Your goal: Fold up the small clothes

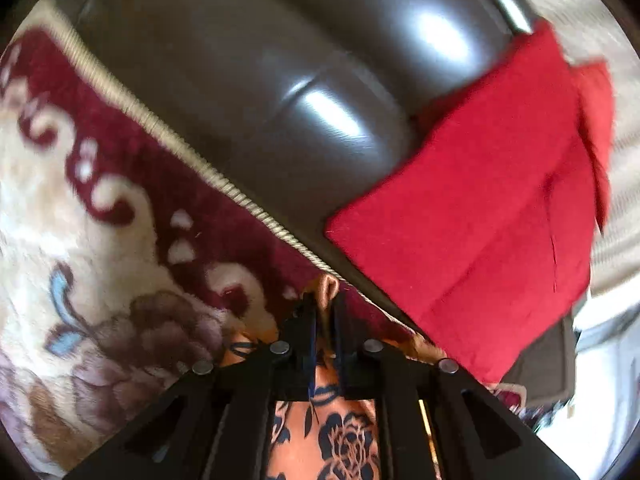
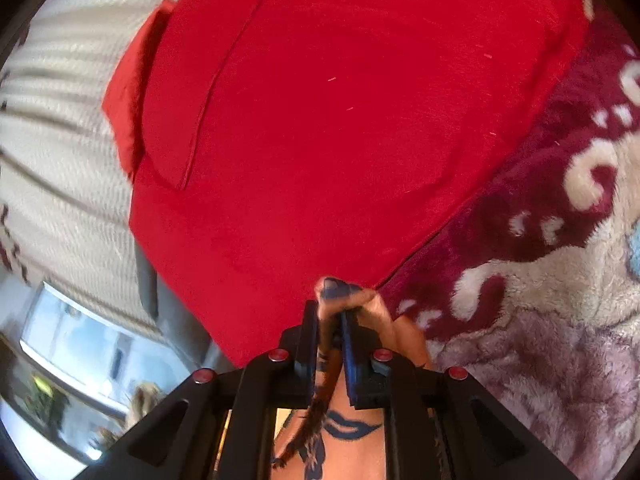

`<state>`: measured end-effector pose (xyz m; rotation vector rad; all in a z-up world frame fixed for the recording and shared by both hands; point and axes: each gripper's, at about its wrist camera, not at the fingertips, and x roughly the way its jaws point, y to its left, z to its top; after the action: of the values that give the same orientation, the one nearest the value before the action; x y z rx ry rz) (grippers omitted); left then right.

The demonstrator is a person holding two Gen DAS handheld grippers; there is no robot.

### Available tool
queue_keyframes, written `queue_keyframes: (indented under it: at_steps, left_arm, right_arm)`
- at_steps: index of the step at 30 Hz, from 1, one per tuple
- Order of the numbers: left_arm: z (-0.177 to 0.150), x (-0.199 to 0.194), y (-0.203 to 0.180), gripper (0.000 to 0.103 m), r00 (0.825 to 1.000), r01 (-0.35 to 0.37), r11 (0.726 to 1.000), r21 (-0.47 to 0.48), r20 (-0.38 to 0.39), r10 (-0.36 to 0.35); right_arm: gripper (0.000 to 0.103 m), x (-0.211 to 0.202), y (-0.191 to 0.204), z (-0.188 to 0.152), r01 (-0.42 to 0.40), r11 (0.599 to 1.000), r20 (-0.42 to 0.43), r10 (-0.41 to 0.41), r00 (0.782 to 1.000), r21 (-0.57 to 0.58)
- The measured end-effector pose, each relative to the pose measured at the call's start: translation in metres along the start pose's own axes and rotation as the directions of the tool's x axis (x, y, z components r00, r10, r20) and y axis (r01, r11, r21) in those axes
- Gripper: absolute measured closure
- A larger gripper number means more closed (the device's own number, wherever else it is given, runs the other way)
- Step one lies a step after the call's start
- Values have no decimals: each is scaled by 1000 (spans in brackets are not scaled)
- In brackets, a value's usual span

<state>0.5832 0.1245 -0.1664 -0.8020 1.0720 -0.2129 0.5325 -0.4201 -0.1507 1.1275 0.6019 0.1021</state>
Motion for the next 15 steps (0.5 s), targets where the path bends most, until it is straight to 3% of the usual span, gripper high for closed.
queue_keyframes:
  at_steps: [1,3,4,5,6,8,11,12,14,15]
  left_arm:
    - [0,-2,6,93,1000,-6,999,-34,24,6]
    - [-3,-19,15,81,989,1,997,-80,147,10]
    - [-4,-28,17,76,985,20,996,-83,173,-6]
    - [-7,-39,17,67,981,38,997,-74,195,-23]
    - [-11,-51,14,59,978,43,998,-49,206,-32]
    - [-20,-67,6,53,983,10,1000,28,184,-15]
    - [-47,-83,-9,51,992,-19,986,164,123,-2]
    - [-59,-83,-18,50,994,-66,970,234,98,43]
    - [-81,-77,-34,49,992,-126,926,357,50,116]
    - [-91,-72,-40,49,993,-117,914,389,13,121]
  right_arm:
    - [87,-1,-4,2,-7,1000,-6,8,1000,25]
    - [69,-11,-9,4,-19,997,20,18,1000,69]
    - [34,-17,-10,4,-26,996,34,24,999,86]
    - [11,-23,-9,4,-31,995,53,26,998,95]
    - [11,-32,-4,4,-43,996,82,36,996,82]
    - [12,-39,11,4,-13,1000,60,12,998,18]
    - [13,-48,33,-8,42,994,27,-39,999,-100]
    - [13,-50,43,-15,62,984,10,-61,998,-166]
    - [27,-50,62,-31,98,953,-31,-111,993,-287]
    - [31,-47,74,-43,113,927,-54,-142,988,-358]
